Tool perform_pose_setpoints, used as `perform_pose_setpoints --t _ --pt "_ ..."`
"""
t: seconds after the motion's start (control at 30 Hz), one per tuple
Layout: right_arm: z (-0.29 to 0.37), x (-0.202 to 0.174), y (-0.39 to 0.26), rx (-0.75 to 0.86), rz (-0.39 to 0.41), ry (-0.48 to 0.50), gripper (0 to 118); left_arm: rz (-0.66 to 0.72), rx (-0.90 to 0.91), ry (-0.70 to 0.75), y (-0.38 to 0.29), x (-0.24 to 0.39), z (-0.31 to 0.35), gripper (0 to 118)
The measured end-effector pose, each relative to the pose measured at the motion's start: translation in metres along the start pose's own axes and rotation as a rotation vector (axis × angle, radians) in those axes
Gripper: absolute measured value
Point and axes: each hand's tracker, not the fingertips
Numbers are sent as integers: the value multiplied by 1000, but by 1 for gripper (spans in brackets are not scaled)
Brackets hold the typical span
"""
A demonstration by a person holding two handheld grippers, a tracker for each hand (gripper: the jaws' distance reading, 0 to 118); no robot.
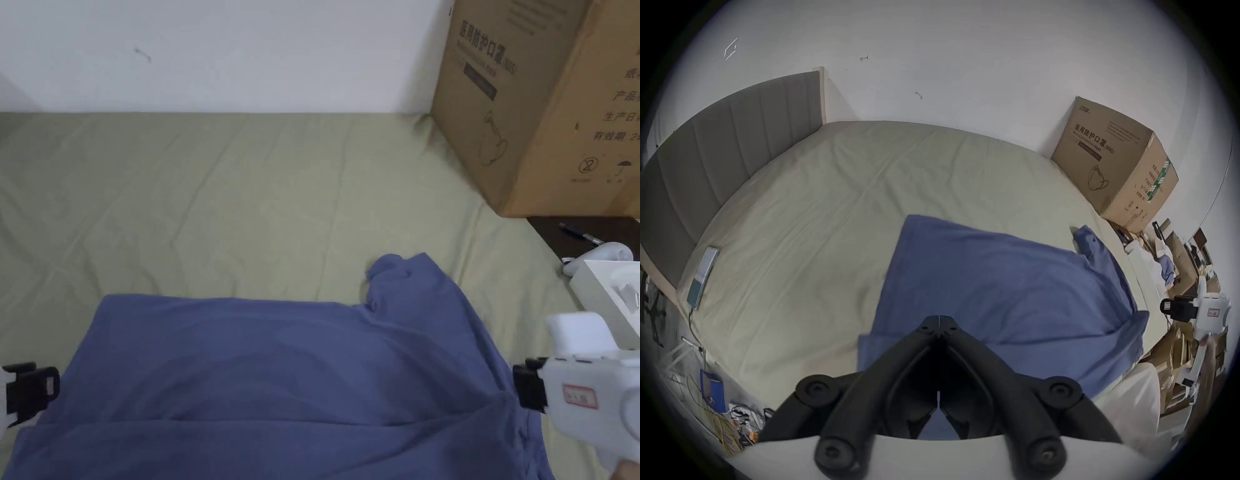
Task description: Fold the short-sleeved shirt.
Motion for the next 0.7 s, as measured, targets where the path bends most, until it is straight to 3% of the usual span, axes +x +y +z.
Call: perform_pose_setpoints --t 0.17,0.4,0.43,0.47,0.5,0.53,0.7 --pt "-47 9 41 -19 -125 100 0 -22 -5 -15 19 20 -28 0" --pt "-135 22 103 -83 -104 72 3 -42 -32 6 37 23 -62 0" --pt "-148 22 109 -101 -111 61 20 -42 -39 7 38 23 -64 0" --pt "-163 24 114 -126 -104 54 61 -40 -43 6 38 22 -68 0" --pt "-177 26 118 -157 -111 42 92 -34 -47 6 39 21 -71 0" --pt "-191 28 121 -169 -113 32 104 -29 -62 6 37 24 -77 0" --pt "-232 30 121 -286 -164 28 99 -36 -90 21 33 20 -87 0"
